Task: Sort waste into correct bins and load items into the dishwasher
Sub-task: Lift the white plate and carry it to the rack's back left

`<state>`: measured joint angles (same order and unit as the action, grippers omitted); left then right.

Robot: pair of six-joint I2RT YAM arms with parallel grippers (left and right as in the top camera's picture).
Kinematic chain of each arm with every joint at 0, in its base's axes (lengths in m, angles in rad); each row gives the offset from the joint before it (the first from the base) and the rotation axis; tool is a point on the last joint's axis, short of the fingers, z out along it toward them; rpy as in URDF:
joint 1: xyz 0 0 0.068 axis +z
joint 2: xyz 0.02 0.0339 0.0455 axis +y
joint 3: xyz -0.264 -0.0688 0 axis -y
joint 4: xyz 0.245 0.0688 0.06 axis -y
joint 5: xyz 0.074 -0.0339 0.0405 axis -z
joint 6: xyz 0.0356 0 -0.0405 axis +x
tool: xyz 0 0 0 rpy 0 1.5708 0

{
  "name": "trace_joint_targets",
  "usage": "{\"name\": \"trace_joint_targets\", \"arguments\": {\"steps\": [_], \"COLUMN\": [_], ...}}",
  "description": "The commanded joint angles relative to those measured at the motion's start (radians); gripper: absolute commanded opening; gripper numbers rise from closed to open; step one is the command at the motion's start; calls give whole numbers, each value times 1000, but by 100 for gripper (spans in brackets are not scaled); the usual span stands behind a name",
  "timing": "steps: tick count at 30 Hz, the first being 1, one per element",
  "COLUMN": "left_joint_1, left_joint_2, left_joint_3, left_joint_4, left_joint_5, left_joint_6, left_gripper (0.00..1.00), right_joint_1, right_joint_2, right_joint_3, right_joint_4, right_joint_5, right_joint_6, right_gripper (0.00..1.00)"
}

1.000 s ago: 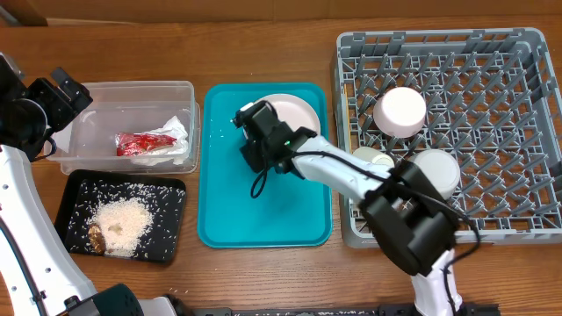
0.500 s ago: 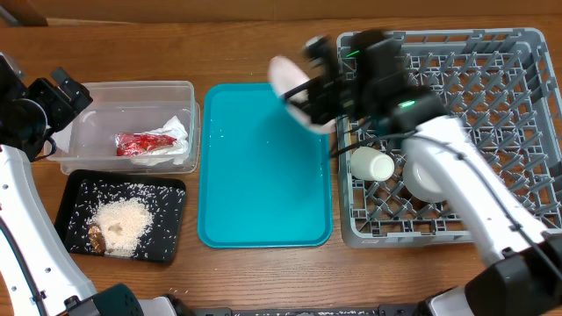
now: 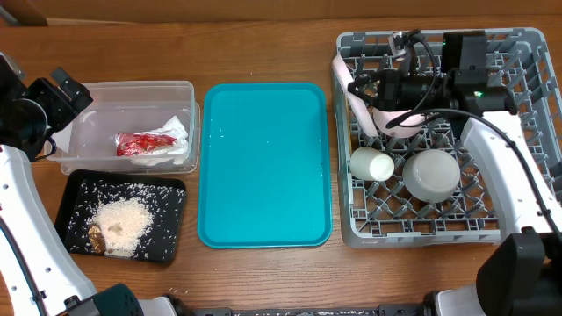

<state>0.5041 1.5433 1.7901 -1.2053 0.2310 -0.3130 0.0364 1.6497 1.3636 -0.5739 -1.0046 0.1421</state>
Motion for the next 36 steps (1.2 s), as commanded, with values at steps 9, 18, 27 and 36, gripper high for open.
{"name": "trace_joint_targets", "arguments": {"steps": [9, 18, 27, 36], "left_joint_1": [0, -1, 0, 0], "left_joint_2": [1, 1, 1, 1], "left_joint_3": [6, 6, 6, 6], "left_joint_4": [0, 0, 0, 0], "left_joint_5": [5, 5, 4, 5], "left_joint_6": [-9, -9, -9, -9], "left_gripper": [100, 100, 100, 100], "right_joint_1": [-4, -7, -60, -151], "right_joint_2": [2, 2, 2, 2], "right_joint_3": [-160, -166, -166, -164], "right_joint_4": [249, 301, 337, 454], "right_joint_5": [145, 245, 245, -23], "right_joint_6": [309, 334, 334, 373], "right_gripper": [4, 5, 63, 70]}}
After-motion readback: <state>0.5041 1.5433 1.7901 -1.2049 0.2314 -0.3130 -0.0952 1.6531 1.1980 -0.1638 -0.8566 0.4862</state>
